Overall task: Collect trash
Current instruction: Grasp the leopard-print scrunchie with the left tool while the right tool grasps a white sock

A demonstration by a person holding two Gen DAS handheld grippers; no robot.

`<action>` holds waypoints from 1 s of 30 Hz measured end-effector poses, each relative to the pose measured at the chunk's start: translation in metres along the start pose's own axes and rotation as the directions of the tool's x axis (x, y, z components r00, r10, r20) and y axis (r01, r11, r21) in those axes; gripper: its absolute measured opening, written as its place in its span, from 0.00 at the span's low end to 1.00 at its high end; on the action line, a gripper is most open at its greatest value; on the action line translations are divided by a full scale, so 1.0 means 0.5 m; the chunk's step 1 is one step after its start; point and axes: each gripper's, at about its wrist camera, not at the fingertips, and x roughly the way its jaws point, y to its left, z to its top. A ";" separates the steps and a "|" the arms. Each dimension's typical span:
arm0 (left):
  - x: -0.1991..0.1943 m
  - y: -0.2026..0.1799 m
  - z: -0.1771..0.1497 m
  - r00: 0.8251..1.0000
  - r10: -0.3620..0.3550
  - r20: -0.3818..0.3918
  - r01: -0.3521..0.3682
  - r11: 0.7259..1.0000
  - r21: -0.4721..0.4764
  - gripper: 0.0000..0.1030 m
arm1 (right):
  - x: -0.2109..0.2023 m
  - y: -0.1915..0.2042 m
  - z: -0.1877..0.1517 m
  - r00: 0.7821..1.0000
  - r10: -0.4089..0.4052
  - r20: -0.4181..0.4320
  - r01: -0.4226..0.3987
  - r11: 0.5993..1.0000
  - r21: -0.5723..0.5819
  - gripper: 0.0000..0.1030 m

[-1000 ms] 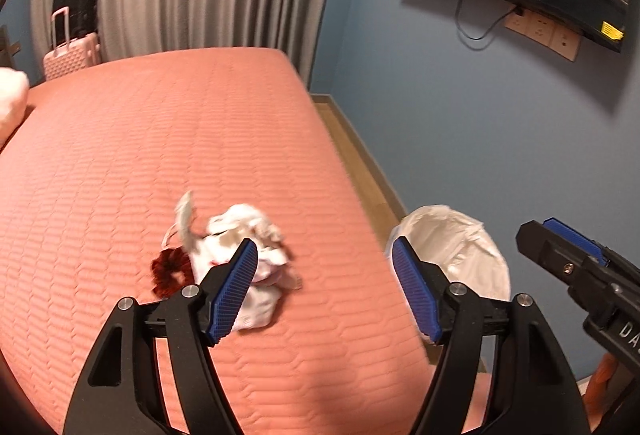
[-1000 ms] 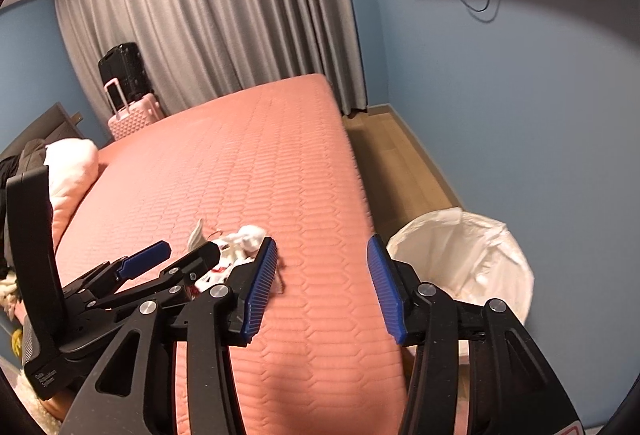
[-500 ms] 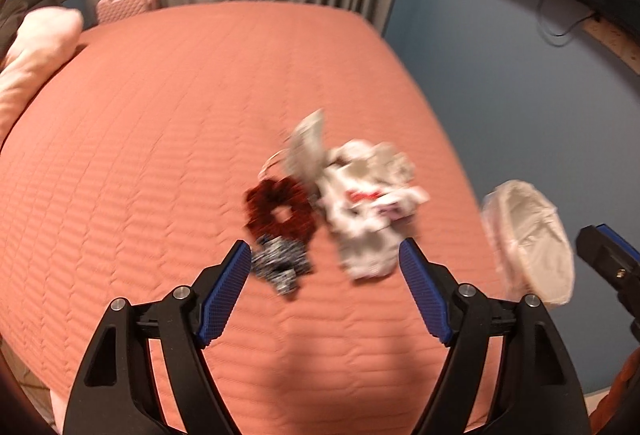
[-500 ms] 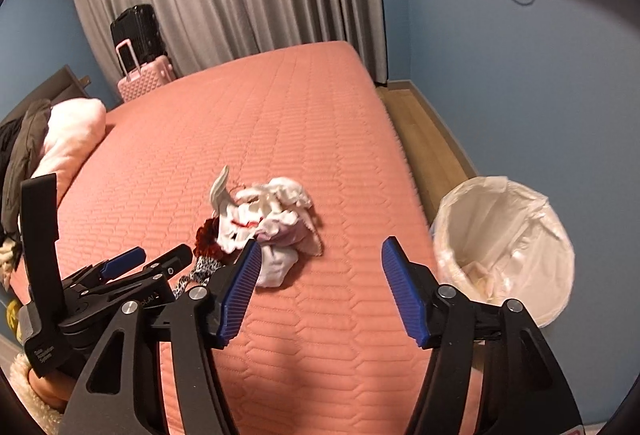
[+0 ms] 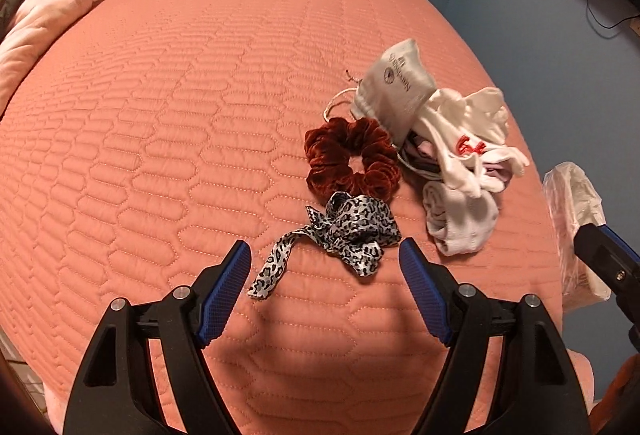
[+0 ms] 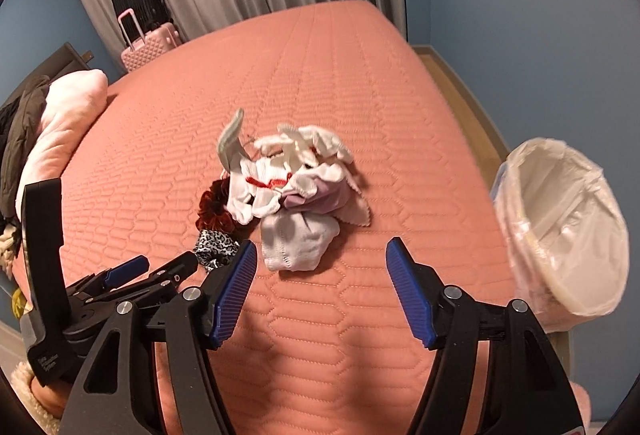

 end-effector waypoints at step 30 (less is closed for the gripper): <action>0.041 -0.024 0.005 0.990 -0.120 -0.077 0.120 0.993 -0.006 0.14 | 0.155 0.033 -0.011 0.987 0.053 -0.152 -0.057 0.998 -0.022 0.11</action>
